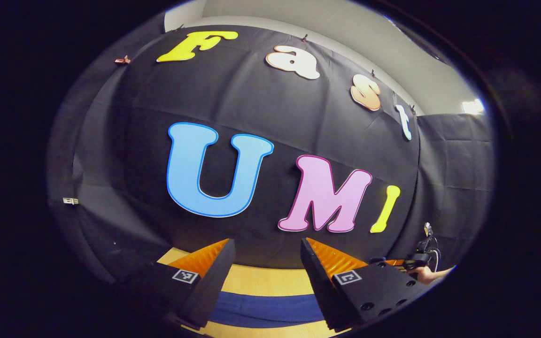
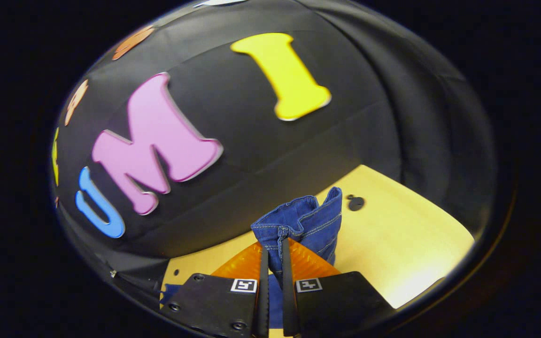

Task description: Grasp the waist and the cuffs of the jeans and fold them to make the two legs overlap; first hold the waist and fold one-third of the jeans toward the cuffs, then hold the cuffs and fold the remaining one-third in the same direction to finish folding.

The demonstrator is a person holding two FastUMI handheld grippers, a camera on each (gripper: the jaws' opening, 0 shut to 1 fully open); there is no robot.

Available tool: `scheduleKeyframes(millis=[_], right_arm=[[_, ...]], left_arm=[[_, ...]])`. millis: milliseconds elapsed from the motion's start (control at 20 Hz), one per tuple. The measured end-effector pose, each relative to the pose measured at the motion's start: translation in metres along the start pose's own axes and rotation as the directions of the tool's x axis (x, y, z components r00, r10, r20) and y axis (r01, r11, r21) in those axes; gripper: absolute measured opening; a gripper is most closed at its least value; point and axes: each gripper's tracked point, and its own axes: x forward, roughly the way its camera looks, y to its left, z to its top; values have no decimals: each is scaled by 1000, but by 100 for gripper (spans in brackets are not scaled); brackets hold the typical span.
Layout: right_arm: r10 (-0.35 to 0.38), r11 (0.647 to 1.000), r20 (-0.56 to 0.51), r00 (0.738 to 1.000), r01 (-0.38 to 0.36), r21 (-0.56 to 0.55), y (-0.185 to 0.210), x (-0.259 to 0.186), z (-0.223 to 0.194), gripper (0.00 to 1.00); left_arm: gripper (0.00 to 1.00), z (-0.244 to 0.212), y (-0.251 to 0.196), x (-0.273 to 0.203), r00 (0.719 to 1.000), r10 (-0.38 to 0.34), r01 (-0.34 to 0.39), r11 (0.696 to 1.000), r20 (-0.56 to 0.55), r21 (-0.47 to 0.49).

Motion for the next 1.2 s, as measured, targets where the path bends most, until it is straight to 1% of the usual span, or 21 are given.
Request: scheduleKeyframes(millis=[100, 200, 300, 350, 400, 450, 500, 550, 600, 700, 750, 850, 950, 1000, 1050, 1100, 1150, 1200], right_arm=[[117, 991, -38, 992, -119, -54, 57, 4, -16, 15], [219, 969, -83, 972, -227, -98, 111, 8, -35, 15], [285, 944, -132, 949, -302, -132, 167, 16, -64, 15], [314, 931, -163, 935, -337, -140, 191, 22, -86, 15], [343, 915, -202, 917, -375, -147, 211, 23, -109, 15], [363, 901, -244, 899, -406, -155, 232, 23, -141, 14], [377, 889, -284, 882, -431, -156, 245, 24, -168, 14], [379, 881, -327, 866, -446, -159, 253, 27, -199, 14], [363, 877, -390, 846, -452, -163, 255, 34, -238, 15], [316, 873, -494, 810, -452, -185, 252, 43, -310, 15], [294, 876, -526, 798, -445, -185, 248, 48, -334, 15], [265, 897, -578, 772, -417, -146, 243, 51, -364, 15], [237, 900, -614, 753, -407, -153, 235, 52, -391, 15], [237, 898, -639, 731, -416, -143, 236, 49, -405, 15], [259, 894, -659, 706, -434, -115, 239, 44, -412, 15], [271, 891, -670, 691, -443, -96, 242, 41, -415, 33], [282, 889, -665, 692, -449, -90, 246, 40, -411, 50], [301, 883, -650, 698, -461, -86, 253, 38, -402, 67]], left_arm=[[89, -6, 12, -14, 999, 32, -32, 999, -19, -7], [89, -10, 21, -30, 998, 57, -57, 998, -28, -8], [89, -17, 35, -41, 995, 89, -89, 996, -46, 0], [89, -23, 41, -45, 993, 100, -100, 995, -64, -1], [89, -29, 46, -50, 991, 110, -110, 994, -83, -5], [89, -35, 53, -53, 987, 122, -123, 992, -102, -8], [89, -42, 60, -55, 984, 134, -136, 991, -121, -10], [89, -48, 67, -56, 980, 144, -147, 989, -136, -15], [89, -54, 74, -57, 976, 151, -157, 987, -156, -28], [89, -69, 91, -59, 961, 181, -198, 978, -207, -63], [89, -72, 102, -59, 954, 198, -220, 973, -225, -73], [89, -84, 117, -57, 944, 211, -241, 966, -254, -94], [90, -107, 131, -55, 932, 216, -256, 960, -290, -109], [89, -119, 142, -52, 922, 227, -273, 956, -314, -110], [90, -131, 151, -49, 912, 234, -286, 952, -337, -114], [90, -143, 158, -45, 902, 239, -300, 946, -358, -125], [90, -155, 167, -40, 896, 236, -310, 939, -377, -149], [90, -168, 176, -37, 889, 232, -323, 929, -394, -181]])
